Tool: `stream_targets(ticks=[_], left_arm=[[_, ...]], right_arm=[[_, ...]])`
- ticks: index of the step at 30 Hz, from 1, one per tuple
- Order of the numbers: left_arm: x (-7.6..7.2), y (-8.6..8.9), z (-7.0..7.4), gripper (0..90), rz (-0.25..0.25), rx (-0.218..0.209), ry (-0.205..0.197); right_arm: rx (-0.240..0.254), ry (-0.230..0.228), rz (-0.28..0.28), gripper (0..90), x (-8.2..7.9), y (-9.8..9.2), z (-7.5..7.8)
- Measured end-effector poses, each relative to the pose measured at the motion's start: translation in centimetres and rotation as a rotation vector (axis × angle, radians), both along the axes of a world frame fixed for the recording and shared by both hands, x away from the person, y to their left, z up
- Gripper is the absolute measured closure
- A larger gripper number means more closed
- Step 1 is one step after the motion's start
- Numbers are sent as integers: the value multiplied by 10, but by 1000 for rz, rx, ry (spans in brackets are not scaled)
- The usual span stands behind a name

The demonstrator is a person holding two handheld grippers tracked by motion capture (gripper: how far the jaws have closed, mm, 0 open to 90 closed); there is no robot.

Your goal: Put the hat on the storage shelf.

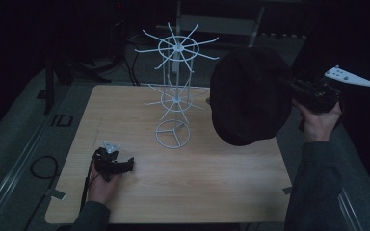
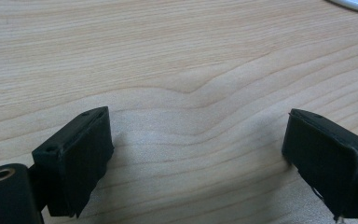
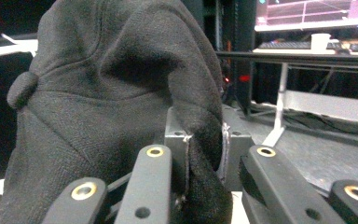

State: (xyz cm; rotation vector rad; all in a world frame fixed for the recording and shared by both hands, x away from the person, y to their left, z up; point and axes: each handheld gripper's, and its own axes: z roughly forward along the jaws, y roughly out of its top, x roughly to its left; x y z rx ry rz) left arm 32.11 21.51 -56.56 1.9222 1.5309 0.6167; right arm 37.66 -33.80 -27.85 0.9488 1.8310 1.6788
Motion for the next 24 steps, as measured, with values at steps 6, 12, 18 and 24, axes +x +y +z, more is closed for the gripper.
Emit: stream_targets(ticks=[6,12,18,24], left_arm=[[0,0,0,90,0,0,0],[0,0,0,90,0,0,0],[0,0,0,89,0,0,0],[0,0,0,90,1,-2,1]], right_arm=[[-9,-9,21,776,-2,2,2],[7,-14,40,776,-2,1,3],[44,-23,74,776,-4,-2,4],[79,-25,109,776,-4,-3,4]])
